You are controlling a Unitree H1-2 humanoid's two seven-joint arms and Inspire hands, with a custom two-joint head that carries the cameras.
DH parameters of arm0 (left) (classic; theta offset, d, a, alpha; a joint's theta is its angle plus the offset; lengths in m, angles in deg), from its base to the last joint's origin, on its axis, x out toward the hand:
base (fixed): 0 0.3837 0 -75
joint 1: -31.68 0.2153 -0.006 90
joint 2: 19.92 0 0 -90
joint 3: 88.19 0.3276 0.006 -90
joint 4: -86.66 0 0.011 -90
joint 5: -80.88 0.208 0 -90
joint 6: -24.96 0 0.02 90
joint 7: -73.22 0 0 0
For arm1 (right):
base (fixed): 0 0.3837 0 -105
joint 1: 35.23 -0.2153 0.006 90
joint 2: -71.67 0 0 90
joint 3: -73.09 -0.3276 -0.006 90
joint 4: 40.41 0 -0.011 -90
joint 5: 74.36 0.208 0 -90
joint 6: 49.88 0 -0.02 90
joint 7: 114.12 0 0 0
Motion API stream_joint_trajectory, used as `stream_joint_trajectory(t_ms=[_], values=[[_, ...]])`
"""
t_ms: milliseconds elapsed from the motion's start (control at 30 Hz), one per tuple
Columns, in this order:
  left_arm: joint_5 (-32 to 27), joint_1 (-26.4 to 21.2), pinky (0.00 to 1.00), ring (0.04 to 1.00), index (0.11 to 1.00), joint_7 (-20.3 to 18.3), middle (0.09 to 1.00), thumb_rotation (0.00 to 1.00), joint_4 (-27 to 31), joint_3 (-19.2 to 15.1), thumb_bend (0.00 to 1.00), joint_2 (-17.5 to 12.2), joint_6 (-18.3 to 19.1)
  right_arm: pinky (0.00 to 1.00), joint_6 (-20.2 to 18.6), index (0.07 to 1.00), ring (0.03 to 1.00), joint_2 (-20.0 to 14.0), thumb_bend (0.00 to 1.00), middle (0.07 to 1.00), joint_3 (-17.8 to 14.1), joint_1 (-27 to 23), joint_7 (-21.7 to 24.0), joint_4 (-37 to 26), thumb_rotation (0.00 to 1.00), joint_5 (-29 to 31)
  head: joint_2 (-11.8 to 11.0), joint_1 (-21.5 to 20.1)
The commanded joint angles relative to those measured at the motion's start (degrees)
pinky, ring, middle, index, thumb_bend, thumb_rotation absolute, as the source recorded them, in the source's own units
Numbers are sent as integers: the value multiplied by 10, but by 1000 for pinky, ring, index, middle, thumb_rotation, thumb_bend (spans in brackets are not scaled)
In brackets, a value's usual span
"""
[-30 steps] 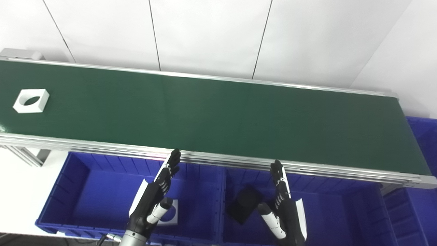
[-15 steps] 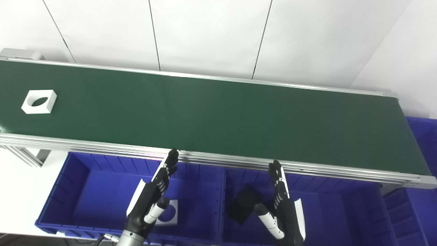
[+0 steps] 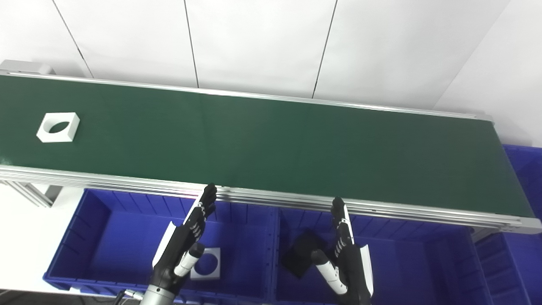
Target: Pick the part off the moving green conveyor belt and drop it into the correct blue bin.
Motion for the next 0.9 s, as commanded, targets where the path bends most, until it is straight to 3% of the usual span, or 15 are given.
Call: stream_joint_trajectory(t_ms=[0,133,533,733,867], values=[[-8,-8,1000,1000,1000,-5,1000,939,16,-1,900,-4,-25,1000,29,1000,993,9,796,988,-3,-5,-2,-7,766,-10,-1,-2],[-8,-7,1000,1000,999,-5,1000,929,11,-1,899,0,-25,1000,29,1000,995,7,798,994,-3,-5,4,-4,755,1,-11,40],[31,0,941,975,964,17,981,845,-9,31,920,16,-25,1000,29,1000,1000,-47,752,1000,6,-5,-2,11,822,31,-97,279],[34,-11,904,952,933,34,957,766,-27,45,902,17,-25,1000,29,1000,1000,-54,734,1000,0,-6,21,19,882,58,-121,299],[42,-15,873,929,916,51,939,723,-36,51,922,16,-25,1000,29,1000,1000,-48,663,1000,-7,-6,33,26,902,65,-133,300]])
